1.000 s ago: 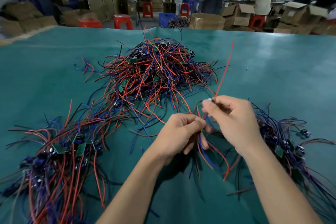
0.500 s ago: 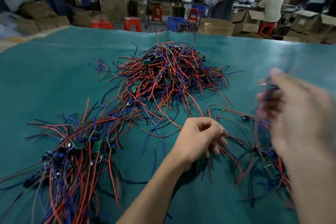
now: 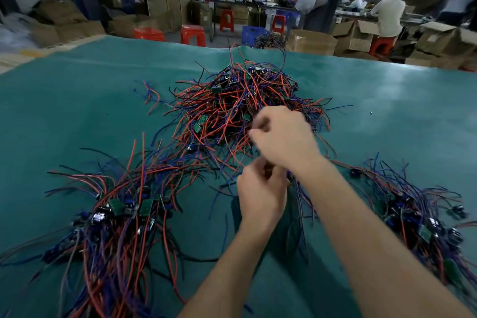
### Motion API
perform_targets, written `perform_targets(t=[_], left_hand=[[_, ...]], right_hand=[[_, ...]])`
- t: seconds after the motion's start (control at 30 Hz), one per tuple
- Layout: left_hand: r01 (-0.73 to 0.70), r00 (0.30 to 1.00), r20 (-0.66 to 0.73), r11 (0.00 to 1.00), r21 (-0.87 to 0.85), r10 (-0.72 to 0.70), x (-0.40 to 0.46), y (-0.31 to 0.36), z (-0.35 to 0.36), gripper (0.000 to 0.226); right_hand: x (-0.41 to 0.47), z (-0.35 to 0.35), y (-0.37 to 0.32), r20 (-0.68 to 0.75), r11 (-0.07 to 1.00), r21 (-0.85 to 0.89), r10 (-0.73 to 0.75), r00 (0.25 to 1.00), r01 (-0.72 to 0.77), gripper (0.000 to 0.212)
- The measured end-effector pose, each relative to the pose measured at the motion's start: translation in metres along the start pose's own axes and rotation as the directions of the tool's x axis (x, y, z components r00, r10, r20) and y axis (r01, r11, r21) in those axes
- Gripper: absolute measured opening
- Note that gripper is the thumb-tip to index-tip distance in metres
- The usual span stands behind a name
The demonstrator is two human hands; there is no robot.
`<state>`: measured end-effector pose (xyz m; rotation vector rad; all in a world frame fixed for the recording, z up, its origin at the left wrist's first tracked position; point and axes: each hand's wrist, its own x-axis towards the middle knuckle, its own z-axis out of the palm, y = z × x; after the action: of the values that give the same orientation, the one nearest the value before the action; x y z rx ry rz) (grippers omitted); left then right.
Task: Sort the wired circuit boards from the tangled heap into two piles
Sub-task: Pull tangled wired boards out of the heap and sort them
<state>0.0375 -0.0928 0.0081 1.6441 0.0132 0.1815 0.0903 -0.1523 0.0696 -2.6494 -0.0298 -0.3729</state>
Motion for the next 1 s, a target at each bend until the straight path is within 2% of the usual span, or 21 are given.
perform_targets(t=[0.03, 0.1, 0.17, 0.27, 0.33, 0.43, 0.5, 0.63, 0.77, 0.87, 0.93, 1.0], left_hand=[[0.044, 0.999, -0.018, 0.999, 0.021, -0.043, -0.002, 0.001, -0.001, 0.018], [0.091, 0.996, -0.023, 0.996, -0.009, -0.091, 0.002, -0.006, 0.0, 0.015], [0.124, 0.992, -0.008, 0.992, -0.024, -0.124, 0.002, -0.006, 0.001, 0.013], [0.134, 0.991, -0.015, 0.99, -0.047, -0.134, 0.001, -0.007, 0.001, 0.013], [0.138, 0.99, -0.01, 0.989, -0.06, -0.139, 0.001, -0.01, 0.002, 0.012], [0.108, 0.994, 0.022, 0.992, -0.07, -0.107, 0.002, -0.012, 0.003, 0.009], [0.095, 0.99, 0.11, 0.989, -0.116, -0.082, 0.002, -0.012, 0.005, 0.012], [0.137, 0.935, 0.35, 0.965, -0.225, -0.051, -0.006, -0.005, 0.008, 0.016], [0.138, 0.794, 0.608, 0.971, -0.194, 0.009, -0.012, -0.002, 0.008, 0.019], [0.112, 0.736, 0.676, 0.979, -0.169, 0.033, -0.013, -0.003, 0.009, 0.01], [0.12, 0.732, 0.68, 0.978, -0.172, 0.03, -0.012, -0.003, 0.009, 0.005], [0.119, 0.743, 0.669, 0.976, -0.181, 0.034, -0.012, -0.004, 0.009, 0.009]], right_hand=[[0.004, -0.004, 0.024, -0.053, 0.993, -0.06, 0.094, 0.994, -0.097, 0.024], [0.002, -0.002, 0.055, -0.006, 0.959, -0.146, 0.245, 0.97, -0.243, 0.032], [-0.003, 0.012, 0.07, 0.05, 0.963, -0.087, 0.258, 0.965, -0.253, 0.026], [-0.004, 0.007, 0.088, -0.056, 0.975, 0.042, 0.221, 0.974, -0.219, 0.012], [-0.01, -0.006, 0.094, -0.096, 0.946, 0.2, 0.276, 0.956, -0.254, 0.02], [-0.032, -0.029, 0.096, -0.036, 0.752, 0.597, 0.373, 0.927, -0.279, 0.016], [-0.052, -0.038, 0.096, -0.002, 0.641, 0.719, 0.389, 0.921, -0.269, 0.012], [-0.079, -0.036, 0.098, 0.061, 0.454, 0.85, 0.416, 0.907, -0.266, 0.01], [-0.086, -0.024, 0.099, 0.002, 0.323, 0.933, 0.431, 0.902, -0.156, 0.012], [-0.085, -0.023, 0.099, -0.041, 0.238, 0.968, 0.456, 0.889, -0.077, 0.012], [-0.084, -0.026, 0.1, -0.045, 0.163, 0.986, 0.472, 0.88, -0.037, 0.011], [-0.084, -0.027, 0.101, -0.034, 0.127, 0.992, 0.462, 0.886, -0.028, 0.01]])
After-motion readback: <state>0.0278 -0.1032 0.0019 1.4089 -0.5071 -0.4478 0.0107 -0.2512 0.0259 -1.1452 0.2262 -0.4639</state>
